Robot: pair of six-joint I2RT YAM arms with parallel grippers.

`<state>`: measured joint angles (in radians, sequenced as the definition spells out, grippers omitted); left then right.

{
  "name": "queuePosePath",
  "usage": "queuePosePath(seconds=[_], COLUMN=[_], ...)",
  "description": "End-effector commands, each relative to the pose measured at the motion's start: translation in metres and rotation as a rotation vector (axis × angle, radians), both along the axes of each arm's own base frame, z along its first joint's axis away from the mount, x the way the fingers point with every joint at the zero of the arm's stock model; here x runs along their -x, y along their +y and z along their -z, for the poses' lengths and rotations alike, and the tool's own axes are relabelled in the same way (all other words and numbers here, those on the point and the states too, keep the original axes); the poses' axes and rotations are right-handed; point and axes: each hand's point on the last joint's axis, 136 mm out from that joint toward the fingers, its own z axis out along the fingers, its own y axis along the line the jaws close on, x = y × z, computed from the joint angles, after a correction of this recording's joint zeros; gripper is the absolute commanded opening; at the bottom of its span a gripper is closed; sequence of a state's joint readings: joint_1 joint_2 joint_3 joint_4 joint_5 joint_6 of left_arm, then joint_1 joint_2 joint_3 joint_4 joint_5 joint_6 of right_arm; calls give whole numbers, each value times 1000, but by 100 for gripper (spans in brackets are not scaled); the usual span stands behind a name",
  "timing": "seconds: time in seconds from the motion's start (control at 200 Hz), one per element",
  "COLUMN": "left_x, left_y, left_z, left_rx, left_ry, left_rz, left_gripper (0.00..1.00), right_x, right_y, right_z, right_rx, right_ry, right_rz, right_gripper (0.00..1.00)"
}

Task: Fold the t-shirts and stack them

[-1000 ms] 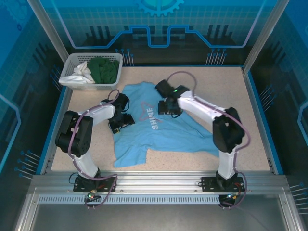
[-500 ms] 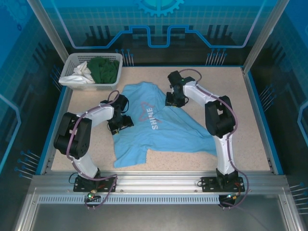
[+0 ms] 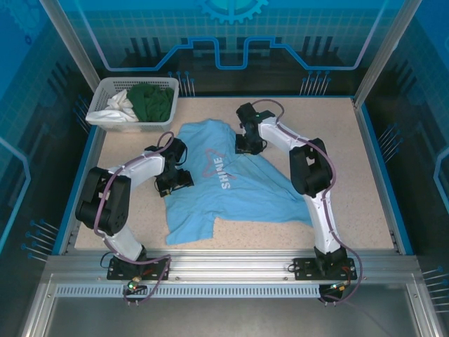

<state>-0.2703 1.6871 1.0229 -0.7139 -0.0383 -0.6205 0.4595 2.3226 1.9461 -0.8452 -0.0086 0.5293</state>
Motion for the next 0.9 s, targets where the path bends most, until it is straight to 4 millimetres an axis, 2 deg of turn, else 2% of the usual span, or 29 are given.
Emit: queuePosePath(seconds=[0.0,0.14,0.3,0.5,0.72,0.765,0.785,0.895], left_x=[4,4,3,4,6,6,6,6], left_y=[3,3,3,3,6,8,8,10], left_z=[-7,-5,-5,-3,-1,-1,-1,0], left_rx=[-24,-24,-22,-25,-42,-51,-54,-68], left_ry=[1,7,6,11,21,23,25,34], left_rz=[32,33,34,34,30,27,26,25], left_gripper=[77,77,76,77,77,77,77,77], right_x=[7,9,10,6,6,6,5,3], right_y=[1,3,3,3,2,-1,-1,-12], right_z=[15,20,20,15,-8,-7,-21,-38], right_rx=[31,35,37,34,21,29,19,29], right_ry=[45,58,58,43,18,21,-4,-39], right_rz=[-28,-34,-37,-43,-51,-54,-54,-44], right_gripper=[32,31,24,10,6,5,4,2])
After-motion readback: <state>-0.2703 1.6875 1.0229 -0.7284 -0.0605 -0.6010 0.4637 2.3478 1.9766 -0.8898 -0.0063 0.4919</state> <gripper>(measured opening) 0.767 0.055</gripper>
